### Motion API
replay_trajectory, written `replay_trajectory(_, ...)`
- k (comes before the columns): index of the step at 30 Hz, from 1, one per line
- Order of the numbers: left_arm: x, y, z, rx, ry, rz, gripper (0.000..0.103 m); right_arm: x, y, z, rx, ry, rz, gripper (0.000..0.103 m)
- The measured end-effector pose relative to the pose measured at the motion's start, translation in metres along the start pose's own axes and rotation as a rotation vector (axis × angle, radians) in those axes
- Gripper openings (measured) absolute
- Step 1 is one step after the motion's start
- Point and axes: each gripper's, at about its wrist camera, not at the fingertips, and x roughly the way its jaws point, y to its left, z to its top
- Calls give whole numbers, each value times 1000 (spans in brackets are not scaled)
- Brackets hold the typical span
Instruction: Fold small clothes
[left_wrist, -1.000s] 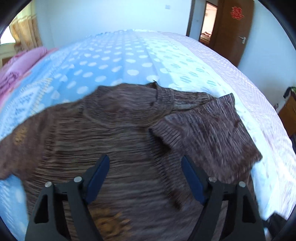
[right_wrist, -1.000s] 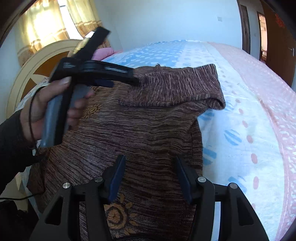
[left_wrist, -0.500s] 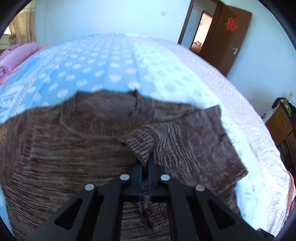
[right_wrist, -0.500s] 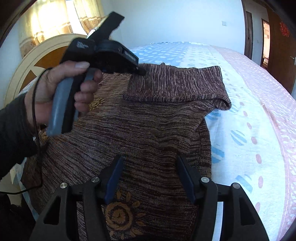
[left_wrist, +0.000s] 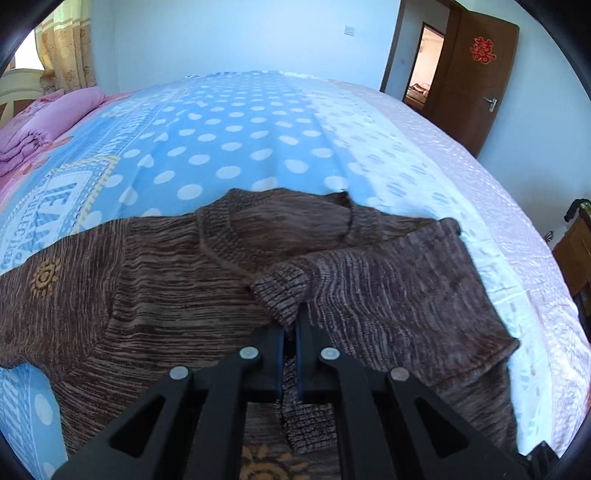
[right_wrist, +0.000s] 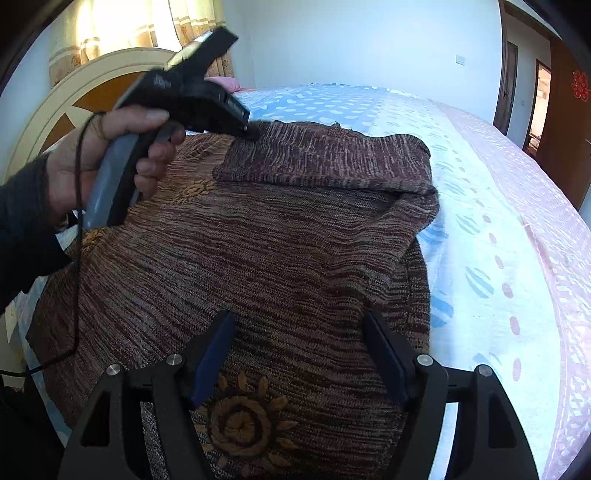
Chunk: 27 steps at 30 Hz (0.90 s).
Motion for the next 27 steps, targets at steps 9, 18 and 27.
replay_trajectory(9, 7, 9, -13, 8, 10, 69, 49, -22, -57, 18, 190, -37, -48, 73)
replay_trajectory(18, -19, 15, -34, 74, -42, 173, 77, 17, -62, 119, 61, -22, -109, 44)
replay_trajectory(27, -17, 3, -66, 147, -29, 276, 80, 77, -66, 98, -5, 175, -131, 37)
